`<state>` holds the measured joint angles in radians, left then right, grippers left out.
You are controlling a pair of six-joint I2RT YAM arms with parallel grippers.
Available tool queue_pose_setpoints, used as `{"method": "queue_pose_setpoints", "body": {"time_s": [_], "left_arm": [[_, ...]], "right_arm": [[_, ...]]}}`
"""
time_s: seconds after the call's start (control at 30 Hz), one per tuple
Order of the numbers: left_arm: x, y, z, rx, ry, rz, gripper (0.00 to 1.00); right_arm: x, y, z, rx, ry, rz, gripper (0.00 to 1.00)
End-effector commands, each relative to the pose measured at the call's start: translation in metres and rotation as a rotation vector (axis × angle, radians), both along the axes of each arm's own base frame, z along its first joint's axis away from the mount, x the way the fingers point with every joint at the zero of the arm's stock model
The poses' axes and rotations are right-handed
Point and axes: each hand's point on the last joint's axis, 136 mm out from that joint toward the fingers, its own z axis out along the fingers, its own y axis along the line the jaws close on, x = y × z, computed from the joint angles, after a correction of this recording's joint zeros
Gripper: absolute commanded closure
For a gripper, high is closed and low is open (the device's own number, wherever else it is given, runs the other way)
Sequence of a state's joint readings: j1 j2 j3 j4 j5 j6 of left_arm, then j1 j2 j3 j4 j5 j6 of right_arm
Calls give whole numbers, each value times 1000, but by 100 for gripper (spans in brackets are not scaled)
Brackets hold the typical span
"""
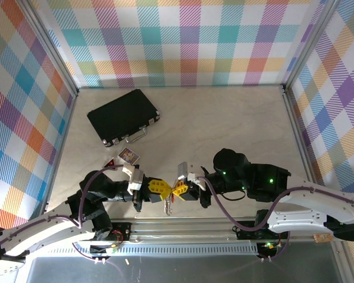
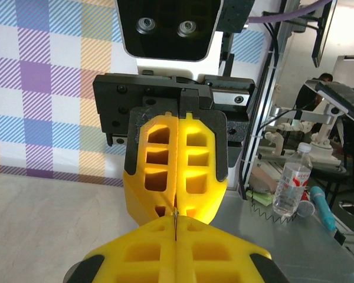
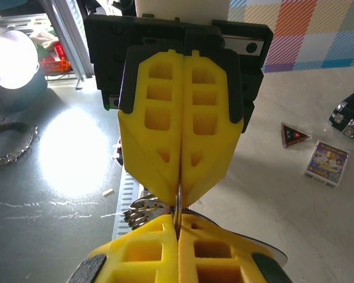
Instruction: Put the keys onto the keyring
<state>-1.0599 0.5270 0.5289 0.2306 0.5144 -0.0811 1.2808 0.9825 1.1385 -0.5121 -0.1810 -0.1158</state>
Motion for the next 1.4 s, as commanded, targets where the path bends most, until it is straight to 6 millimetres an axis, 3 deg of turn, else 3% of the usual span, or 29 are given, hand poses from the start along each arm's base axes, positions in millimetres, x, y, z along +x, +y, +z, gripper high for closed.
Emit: {"method": "queue_pose_setpoints", "body": {"time_s": [0.0, 0.03, 0.17, 0.43, 0.9, 1.37], "left_arm": [[-7, 6, 7, 26, -36, -9, 100], [-5, 7, 5, 52, -41, 4, 99], [3, 10, -6, 174, -56, 62, 75], [8, 3, -12, 277, -65, 59, 67], [13, -10, -20, 332, -62, 40, 74], [12, -11, -20, 318, -62, 32, 91]], "right_arm": [[-1, -3, 6, 10, -13, 2, 100], [-1, -5, 7, -2, -19, 0, 100], [1, -17, 9, -75, -51, -4, 100], [12, -22, -18, -339, -59, -29, 100], [9, -14, -15, -355, -58, 11, 100], [6, -8, -17, -345, -39, 35, 100]]}}
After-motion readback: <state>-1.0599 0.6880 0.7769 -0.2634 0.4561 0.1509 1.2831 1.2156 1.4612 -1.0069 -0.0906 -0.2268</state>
